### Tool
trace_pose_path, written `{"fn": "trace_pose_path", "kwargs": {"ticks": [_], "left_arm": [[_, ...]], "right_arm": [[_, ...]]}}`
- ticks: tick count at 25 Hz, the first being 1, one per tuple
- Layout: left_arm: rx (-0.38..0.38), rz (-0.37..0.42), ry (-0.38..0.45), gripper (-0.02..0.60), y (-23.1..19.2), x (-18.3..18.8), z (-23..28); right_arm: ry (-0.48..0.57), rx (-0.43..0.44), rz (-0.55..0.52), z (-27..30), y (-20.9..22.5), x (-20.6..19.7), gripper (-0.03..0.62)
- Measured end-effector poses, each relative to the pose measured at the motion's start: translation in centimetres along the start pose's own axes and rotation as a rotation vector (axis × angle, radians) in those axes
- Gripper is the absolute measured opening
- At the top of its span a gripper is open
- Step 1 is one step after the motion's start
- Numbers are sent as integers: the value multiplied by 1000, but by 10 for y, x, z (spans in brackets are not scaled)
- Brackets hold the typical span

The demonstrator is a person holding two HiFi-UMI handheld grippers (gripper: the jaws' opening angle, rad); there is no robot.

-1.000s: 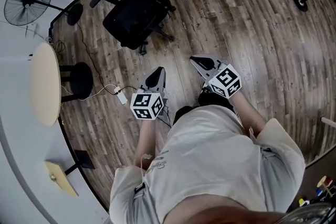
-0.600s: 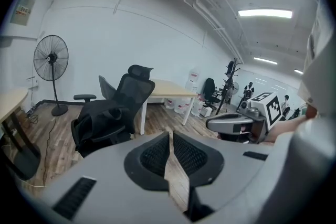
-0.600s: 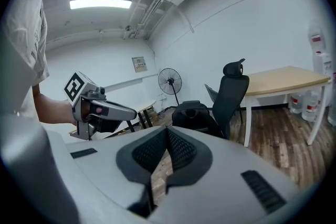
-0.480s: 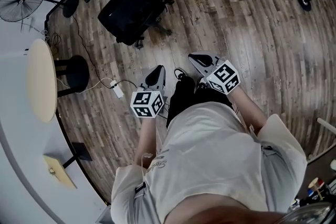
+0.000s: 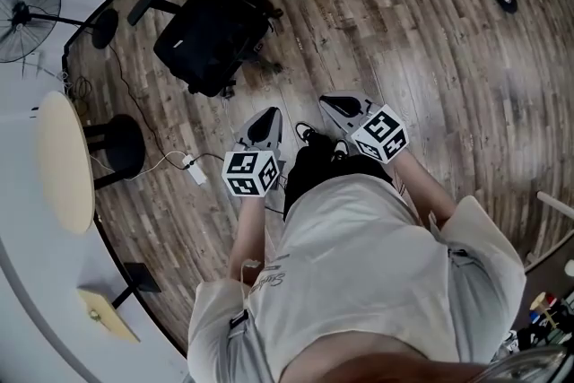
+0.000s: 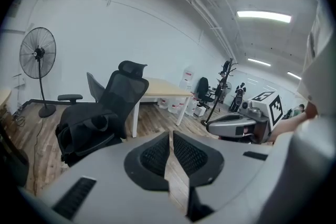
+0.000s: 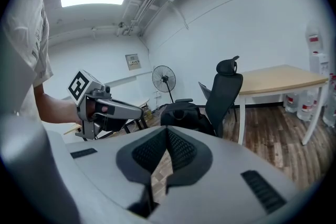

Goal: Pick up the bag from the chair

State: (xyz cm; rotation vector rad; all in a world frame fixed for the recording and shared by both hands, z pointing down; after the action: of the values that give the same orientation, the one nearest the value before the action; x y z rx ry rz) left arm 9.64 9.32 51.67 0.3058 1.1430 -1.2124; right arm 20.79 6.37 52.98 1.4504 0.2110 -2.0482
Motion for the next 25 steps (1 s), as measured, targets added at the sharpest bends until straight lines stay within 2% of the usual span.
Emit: {"fn": "trace_pose_path", "kwargs": {"ticks": [3,8,17,25], "left_arm": [[-19,13,17,32,-12,18,8],[-15,-28,20,32,-46,25,7],[16,-70,100,32,-114,50,-6],[60,-92,102,32,-147,53,-10]], "right_arm": [[-9,-1,-3,16,7,11,-5],[-12,6,-31,50,6,36,-5],[-27,11,-115,102,3,74,-5],[-53,39,-139,142,9,90,-5]]}}
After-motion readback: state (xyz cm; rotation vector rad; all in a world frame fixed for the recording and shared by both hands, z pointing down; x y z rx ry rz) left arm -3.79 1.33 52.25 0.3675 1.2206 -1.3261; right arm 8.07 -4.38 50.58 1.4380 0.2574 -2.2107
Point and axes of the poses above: the fingertips, and each gripper's own axes: z forward along the fingers, y to its right, x out of its top, the point moved 1 cm from there along -z, backward along the fingers, and after that the axes turned 12 degrees about -x, right-handed, at the moved point
